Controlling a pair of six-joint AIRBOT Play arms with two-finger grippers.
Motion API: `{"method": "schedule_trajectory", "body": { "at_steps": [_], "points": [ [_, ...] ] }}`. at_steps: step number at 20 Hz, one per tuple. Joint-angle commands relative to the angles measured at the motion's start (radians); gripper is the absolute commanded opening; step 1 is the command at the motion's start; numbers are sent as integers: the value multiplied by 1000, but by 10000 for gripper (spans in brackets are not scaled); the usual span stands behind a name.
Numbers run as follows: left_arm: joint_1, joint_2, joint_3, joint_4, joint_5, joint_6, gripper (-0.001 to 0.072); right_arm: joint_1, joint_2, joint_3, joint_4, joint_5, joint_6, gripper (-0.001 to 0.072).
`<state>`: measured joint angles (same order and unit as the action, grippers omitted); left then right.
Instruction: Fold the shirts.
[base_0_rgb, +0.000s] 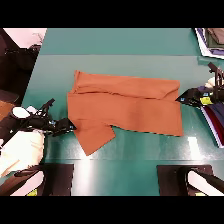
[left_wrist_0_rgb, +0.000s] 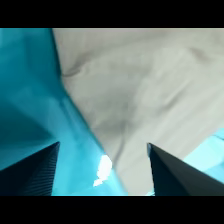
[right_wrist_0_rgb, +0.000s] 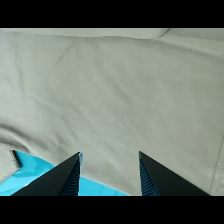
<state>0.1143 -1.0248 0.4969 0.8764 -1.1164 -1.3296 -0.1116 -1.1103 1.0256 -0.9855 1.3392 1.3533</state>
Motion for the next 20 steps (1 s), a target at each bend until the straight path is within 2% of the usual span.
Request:
{"method": "schedule_trajectory", "body": {
  "at_steps": [1, 2, 3, 5, 6, 7, 8, 11, 16, 17, 18, 20],
  "points": [
    [-1, 8, -66, -101, 51, 65, 613, 0, 3, -2, 1, 0, 0, 416],
    [-1, 9, -80, -138, 67, 98, 440, 0, 3, -2, 4, 1, 0, 416],
    [-1, 9, -89, -167, 79, 122, 381, 0, 3, -2, 18, 0, 0, 416],
    [0, 9, -91, -177, 99, 125, 375, 0, 3, -2, 35, 1, 0, 416],
    [0, 9, -90, -181, 100, 125, 336, -1, 3, -3, 33, 4, 0, 416],
    [0, 9, -90, -187, 95, 126, 109, -2, 3, -3, 32, 12, 0, 416],
    [0, 9, -90, -200, 97, 127, 27, -6, 3, -4, 28, 26, 0, 416],
    [0, 9, -61, -206, 88, 134, 25, -58, 18, -43, 3, 83, 0, 416],
    [0, 12, 36, -203, 40, 153, 25, -319, 148, -323, -170, 85, 0, 419],
    [0, 12, 50, -203, 41, 153, 25, -387, 159, -379, -164, 89, -2, 510],
    [0, 12, 61, -204, 41, 153, 26, -444, 158, -423, -156, 92, -19, 538],
    [0, 12, 72, -204, 31, 153, 25, -526, 132, -492, -96, 92, -86, 528]
  ]
}}
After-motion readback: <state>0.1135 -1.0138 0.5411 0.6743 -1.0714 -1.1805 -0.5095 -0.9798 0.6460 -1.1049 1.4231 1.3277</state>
